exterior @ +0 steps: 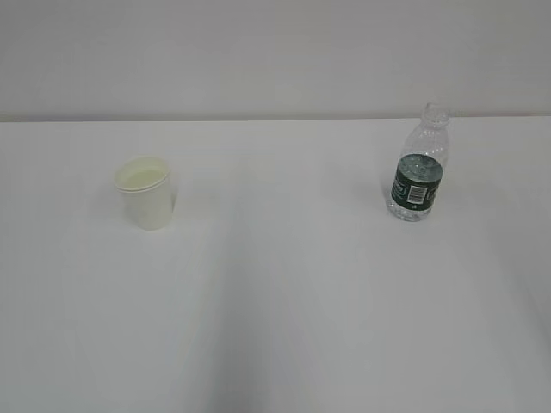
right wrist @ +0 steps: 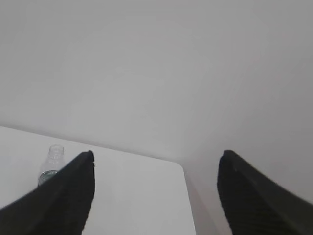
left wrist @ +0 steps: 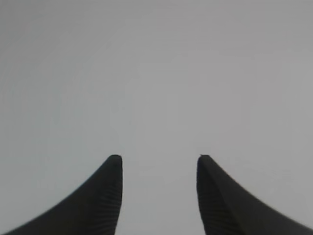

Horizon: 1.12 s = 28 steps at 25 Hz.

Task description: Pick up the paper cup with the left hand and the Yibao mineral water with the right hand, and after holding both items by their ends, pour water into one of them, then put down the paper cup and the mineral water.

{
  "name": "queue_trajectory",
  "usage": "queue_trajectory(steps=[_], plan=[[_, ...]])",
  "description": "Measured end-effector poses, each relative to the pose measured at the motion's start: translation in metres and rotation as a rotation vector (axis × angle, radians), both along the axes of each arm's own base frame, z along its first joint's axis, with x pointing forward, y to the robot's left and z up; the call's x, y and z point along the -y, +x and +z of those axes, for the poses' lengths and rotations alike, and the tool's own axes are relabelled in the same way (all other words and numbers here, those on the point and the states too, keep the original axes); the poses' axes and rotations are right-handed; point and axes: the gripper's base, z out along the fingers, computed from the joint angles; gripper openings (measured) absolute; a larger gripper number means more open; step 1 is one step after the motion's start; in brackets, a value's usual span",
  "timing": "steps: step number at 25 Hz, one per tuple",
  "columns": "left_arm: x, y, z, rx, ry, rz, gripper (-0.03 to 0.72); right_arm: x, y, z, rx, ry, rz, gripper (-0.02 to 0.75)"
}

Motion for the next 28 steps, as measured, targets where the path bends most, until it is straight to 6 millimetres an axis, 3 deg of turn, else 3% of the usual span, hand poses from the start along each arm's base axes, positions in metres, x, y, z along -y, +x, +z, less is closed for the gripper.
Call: queue_trajectory(steps=[6, 20, 28], plan=[[-0.001, -0.003, -0.004, -0.012, -0.092, -0.017, 0.345, 0.003, -0.016, -0.003, -0.004, 0.008, -0.015, 0.591], [-0.008, -0.018, -0.016, -0.152, 0.149, 0.158, 0.341, 0.006, -0.029, -0.003, -0.001, 0.033, -0.03, 0.591], [-0.006, -0.017, -0.026, -0.298, 0.265, 0.156, 0.341, 0.007, -0.03, -0.006, -0.037, 0.033, -0.041, 0.591]])
